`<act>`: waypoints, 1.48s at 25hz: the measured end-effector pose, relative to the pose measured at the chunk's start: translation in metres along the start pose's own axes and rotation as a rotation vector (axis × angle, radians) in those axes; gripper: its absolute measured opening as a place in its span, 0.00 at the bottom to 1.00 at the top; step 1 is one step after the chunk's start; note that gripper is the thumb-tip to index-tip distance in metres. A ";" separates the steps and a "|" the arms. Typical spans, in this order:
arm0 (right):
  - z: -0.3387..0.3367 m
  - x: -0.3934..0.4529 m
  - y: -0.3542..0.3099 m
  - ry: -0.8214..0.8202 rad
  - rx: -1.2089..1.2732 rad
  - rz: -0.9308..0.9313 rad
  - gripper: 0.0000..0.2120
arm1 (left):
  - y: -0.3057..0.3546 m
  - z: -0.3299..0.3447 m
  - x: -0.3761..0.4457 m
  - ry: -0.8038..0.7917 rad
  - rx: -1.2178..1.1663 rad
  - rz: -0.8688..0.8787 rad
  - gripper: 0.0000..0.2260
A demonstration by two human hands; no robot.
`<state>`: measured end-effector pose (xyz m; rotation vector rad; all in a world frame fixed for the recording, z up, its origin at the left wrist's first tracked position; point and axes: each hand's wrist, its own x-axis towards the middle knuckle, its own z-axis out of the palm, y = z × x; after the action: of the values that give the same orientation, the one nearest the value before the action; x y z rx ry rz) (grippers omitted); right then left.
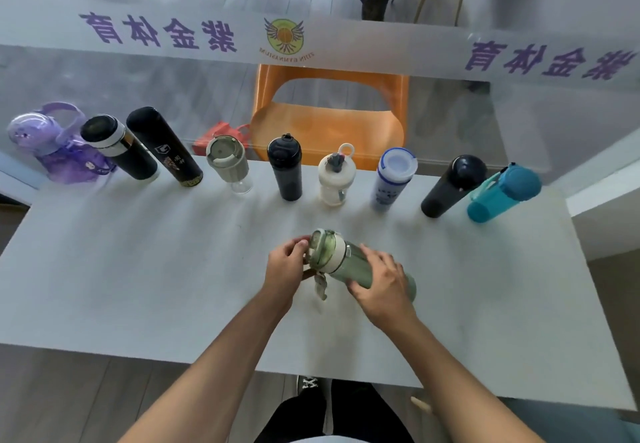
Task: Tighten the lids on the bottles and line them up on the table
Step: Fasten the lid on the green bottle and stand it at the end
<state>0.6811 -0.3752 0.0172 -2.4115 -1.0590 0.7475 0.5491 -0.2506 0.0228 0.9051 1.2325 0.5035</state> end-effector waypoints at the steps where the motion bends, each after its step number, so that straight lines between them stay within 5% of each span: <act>1: -0.007 -0.005 0.009 0.032 0.027 0.007 0.35 | 0.005 0.008 -0.007 -0.054 0.019 0.032 0.09; 6: -0.042 -0.037 0.039 0.155 0.342 0.159 0.32 | 0.020 0.057 -0.035 -0.329 0.217 0.117 0.08; 11: -0.064 -0.055 0.057 0.332 0.754 0.342 0.11 | 0.011 0.109 -0.059 -0.467 0.300 0.062 0.11; 14: -0.086 -0.061 0.062 0.287 0.889 0.337 0.15 | 0.005 0.131 -0.070 -0.514 0.377 0.153 0.13; 21: -0.123 -0.050 0.113 0.337 1.033 0.309 0.10 | -0.009 0.193 -0.084 -0.488 0.547 0.273 0.13; 32: -0.238 0.035 0.243 0.401 0.931 0.237 0.15 | 0.001 0.379 -0.075 -0.530 0.537 0.204 0.15; 37: -0.286 0.083 0.277 0.392 0.928 0.225 0.10 | 0.005 0.444 -0.050 -0.522 0.519 0.180 0.16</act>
<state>1.0555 -0.5278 0.0613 -1.7450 -0.1865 0.6048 0.9564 -0.4247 0.0842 1.4877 0.8082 0.0612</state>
